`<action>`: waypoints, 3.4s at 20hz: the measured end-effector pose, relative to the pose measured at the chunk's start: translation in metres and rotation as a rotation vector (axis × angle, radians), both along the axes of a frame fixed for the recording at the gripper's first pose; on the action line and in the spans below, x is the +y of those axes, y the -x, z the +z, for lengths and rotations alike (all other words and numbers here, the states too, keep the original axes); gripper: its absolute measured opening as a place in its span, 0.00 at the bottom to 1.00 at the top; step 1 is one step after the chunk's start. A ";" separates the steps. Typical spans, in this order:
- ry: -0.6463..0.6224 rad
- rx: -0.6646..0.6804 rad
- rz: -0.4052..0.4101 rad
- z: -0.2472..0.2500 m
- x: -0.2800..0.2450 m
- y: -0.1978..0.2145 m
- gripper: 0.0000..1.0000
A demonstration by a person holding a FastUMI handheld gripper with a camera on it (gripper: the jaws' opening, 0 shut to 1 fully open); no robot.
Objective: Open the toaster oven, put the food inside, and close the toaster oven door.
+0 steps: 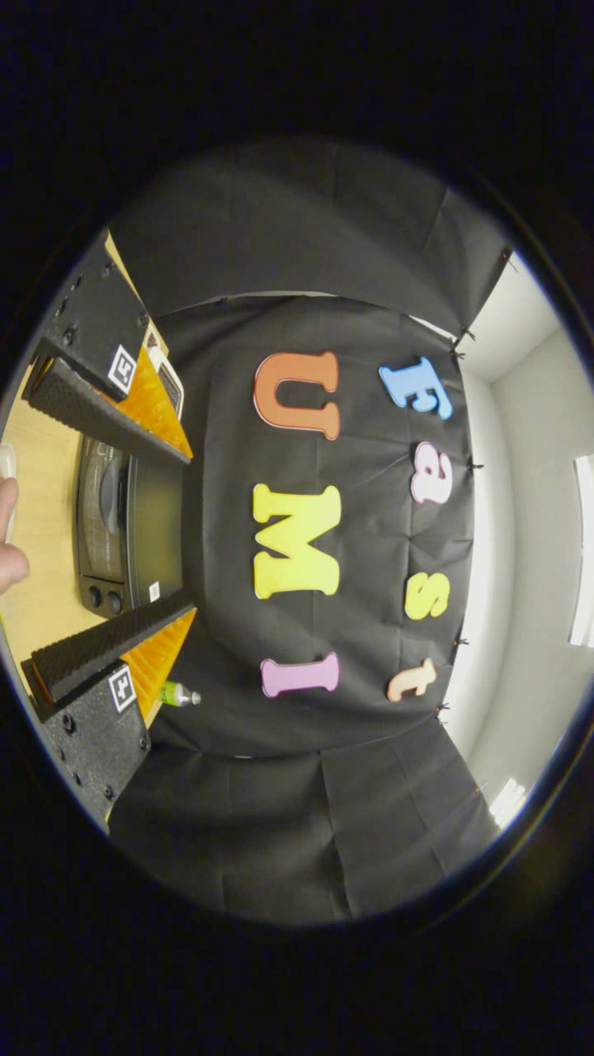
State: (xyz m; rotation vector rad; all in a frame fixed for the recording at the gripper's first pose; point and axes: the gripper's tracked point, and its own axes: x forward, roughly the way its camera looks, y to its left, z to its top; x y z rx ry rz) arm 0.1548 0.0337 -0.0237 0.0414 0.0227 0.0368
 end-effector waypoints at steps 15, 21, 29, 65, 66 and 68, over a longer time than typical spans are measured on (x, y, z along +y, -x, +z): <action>0.028 0.231 0.014 -0.164 0.037 -0.141 1.00; 0.012 0.234 0.012 -0.179 0.040 -0.143 1.00; 0.030 0.240 0.020 -0.187 0.040 -0.121 1.00; -0.032 0.485 0.058 -0.241 0.022 0.076 1.00; -0.050 0.472 0.049 -0.238 0.023 0.085 1.00; -0.082 0.484 0.035 -0.245 0.025 0.103 1.00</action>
